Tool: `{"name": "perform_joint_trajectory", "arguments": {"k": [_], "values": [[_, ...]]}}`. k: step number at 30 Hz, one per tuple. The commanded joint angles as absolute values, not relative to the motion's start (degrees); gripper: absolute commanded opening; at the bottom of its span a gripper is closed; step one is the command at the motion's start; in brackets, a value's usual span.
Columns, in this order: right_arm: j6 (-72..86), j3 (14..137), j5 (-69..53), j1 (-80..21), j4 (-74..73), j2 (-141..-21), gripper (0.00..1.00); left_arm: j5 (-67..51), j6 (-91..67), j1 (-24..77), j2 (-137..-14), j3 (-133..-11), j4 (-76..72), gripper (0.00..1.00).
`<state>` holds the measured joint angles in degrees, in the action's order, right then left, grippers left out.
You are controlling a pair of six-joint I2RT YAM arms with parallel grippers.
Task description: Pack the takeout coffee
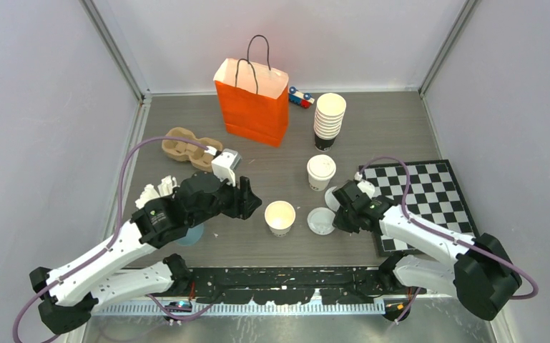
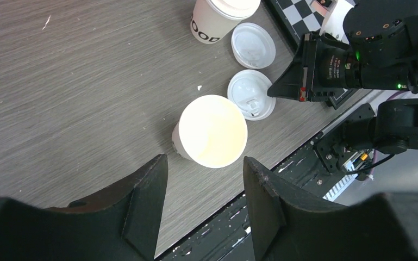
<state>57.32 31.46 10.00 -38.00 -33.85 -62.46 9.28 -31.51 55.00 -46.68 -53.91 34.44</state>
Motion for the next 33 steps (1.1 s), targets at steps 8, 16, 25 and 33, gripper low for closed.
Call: {"name": "perform_joint_trajectory", "arguments": {"k": [8,16,25,33], "values": [[64.2,31.6,26.1,-35.6,-28.9,-67.3,0.00,9.9,-31.2,54.9,-48.1,-54.3,34.3,0.56],[55.0,36.3,23.8,-32.2,-32.7,-65.5,0.00,9.4,-31.0,54.9,-48.5,-53.8,35.0,0.58],[53.3,38.8,15.6,-36.8,-39.4,-48.8,0.00,4.4,-29.0,54.9,-57.5,-59.5,32.2,0.60],[55.6,46.8,23.1,-49.7,-39.8,-49.7,0.00,2.0,-30.0,54.9,-68.8,-65.1,28.0,0.58]]}}
